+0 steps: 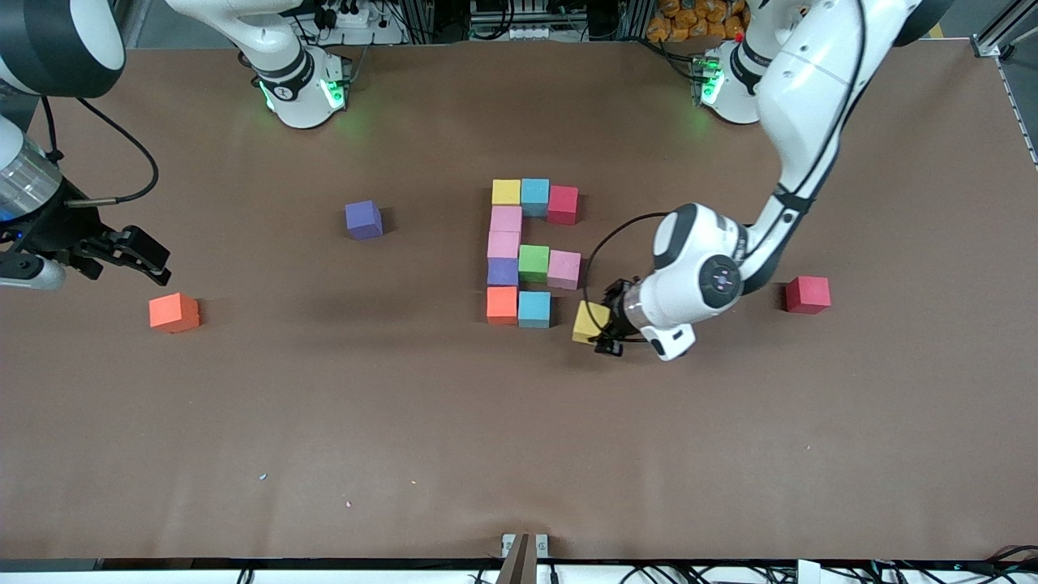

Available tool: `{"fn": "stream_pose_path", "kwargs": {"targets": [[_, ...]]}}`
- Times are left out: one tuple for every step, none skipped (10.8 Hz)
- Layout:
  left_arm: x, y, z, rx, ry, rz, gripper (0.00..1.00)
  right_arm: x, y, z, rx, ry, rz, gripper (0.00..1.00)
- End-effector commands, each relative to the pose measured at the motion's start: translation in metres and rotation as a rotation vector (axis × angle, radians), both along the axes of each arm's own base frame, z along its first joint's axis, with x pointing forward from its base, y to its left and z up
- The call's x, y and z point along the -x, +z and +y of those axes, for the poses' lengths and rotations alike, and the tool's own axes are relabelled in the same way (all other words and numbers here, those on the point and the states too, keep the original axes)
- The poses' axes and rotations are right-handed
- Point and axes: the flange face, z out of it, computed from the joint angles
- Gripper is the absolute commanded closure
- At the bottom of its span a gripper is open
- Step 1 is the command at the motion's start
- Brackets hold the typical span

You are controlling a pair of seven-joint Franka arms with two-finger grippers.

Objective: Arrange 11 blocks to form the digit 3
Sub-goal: 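Carry the yellow block beside the cyan block with the left gripper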

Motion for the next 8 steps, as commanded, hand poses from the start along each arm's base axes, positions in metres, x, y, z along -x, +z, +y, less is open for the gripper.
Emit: {"fn": "stream_pose_path", "kwargs": {"targets": [[0.002, -0.013, -0.014, 0.022, 0.079, 0.006, 0.79, -0.002, 0.005, -0.003, -0.010, -0.001, -0.001, 0.00], [0.003, -0.016, -0.016, 0.024, 0.114, 0.011, 0.79, -0.003, 0.006, -0.002, -0.011, -0.001, -0.002, 0.00], [0.006, -0.017, -0.021, 0.025, 0.139, 0.019, 0.79, -0.003, 0.006, -0.002, -0.011, -0.001, -0.002, 0.00], [0.006, -0.022, -0.020, 0.024, 0.151, 0.018, 0.79, -0.003, 0.007, -0.002, -0.009, -0.001, -0.004, 0.00], [0.010, -0.029, -0.021, 0.023, 0.152, 0.018, 0.79, -0.003, 0.007, -0.002, -0.011, -0.001, -0.004, 0.00], [0.015, -0.034, -0.022, 0.021, 0.153, 0.014, 0.79, -0.003, 0.008, -0.003, -0.011, -0.003, -0.005, 0.00], [0.021, -0.039, -0.021, 0.018, 0.153, 0.012, 0.79, -0.003, 0.008, -0.003, -0.011, -0.002, -0.007, 0.00], [0.025, -0.043, -0.017, 0.014, 0.158, 0.008, 0.80, -0.003, 0.008, -0.003, -0.011, -0.001, -0.007, 0.00]]}}
